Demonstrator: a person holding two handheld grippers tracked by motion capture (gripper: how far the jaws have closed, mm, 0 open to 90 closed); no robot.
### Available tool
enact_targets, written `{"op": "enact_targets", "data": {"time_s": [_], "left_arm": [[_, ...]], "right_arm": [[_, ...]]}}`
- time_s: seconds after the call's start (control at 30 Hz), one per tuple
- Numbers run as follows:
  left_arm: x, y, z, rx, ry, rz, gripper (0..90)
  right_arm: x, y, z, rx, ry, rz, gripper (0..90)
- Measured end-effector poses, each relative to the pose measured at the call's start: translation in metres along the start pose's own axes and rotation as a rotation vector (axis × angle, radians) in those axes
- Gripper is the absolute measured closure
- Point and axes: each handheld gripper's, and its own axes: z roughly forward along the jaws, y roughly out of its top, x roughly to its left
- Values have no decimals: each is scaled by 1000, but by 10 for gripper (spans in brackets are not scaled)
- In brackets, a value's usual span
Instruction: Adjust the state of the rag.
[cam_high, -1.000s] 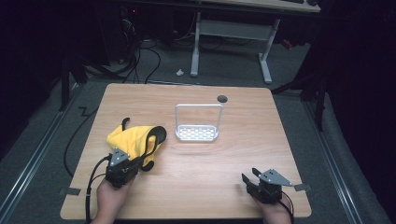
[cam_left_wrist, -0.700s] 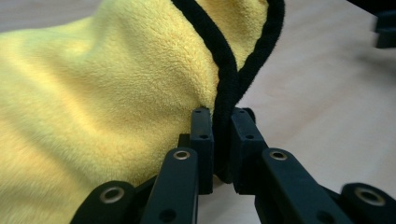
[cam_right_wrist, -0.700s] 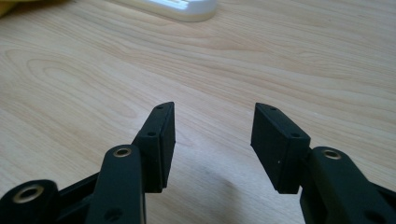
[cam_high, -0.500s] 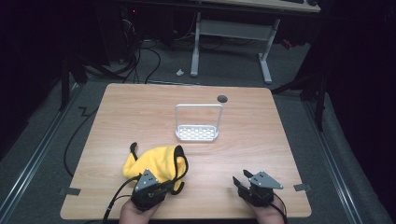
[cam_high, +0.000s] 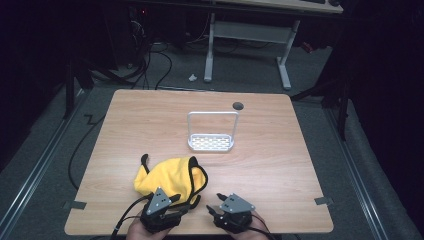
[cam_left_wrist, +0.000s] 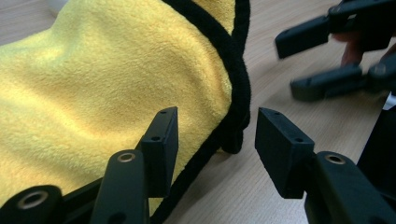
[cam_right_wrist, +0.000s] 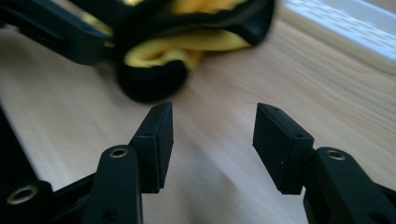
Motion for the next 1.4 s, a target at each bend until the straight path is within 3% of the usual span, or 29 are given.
{"op": "enact_targets", "data": {"time_s": [0.07, 0.17, 0.3, 0.47, 0.53, 0.63, 0.77, 1.0, 1.4], "left_arm": [[0, 0, 4, 13, 6, 5, 528], [2, 0, 9, 32, 8, -6, 639], [4, 1, 7, 23, -8, -24, 765], [4, 1, -2, 2, -18, -34, 826], [5, 2, -5, -4, -20, -39, 842], [6, 2, -8, -12, -17, -41, 859], [10, 4, -12, -28, -6, -46, 863], [29, 4, -26, -67, 34, -93, 867], [75, 0, -56, -149, 125, -222, 869]], "right_arm": [[8, 3, 9, 16, 18, -25, 489], [16, 8, 24, 43, 34, -60, 489], [19, 18, 36, 54, 37, -85, 480], [16, 27, 48, 55, 58, -55, 512], [16, 29, 51, 63, 65, -62, 602], [17, 30, 51, 64, 72, -65, 814], [16, 29, 48, 71, 48, -70, 849], [-5, 18, 33, 77, -5, -21, 846], [-49, -2, 7, 88, -95, 71, 843]]}}
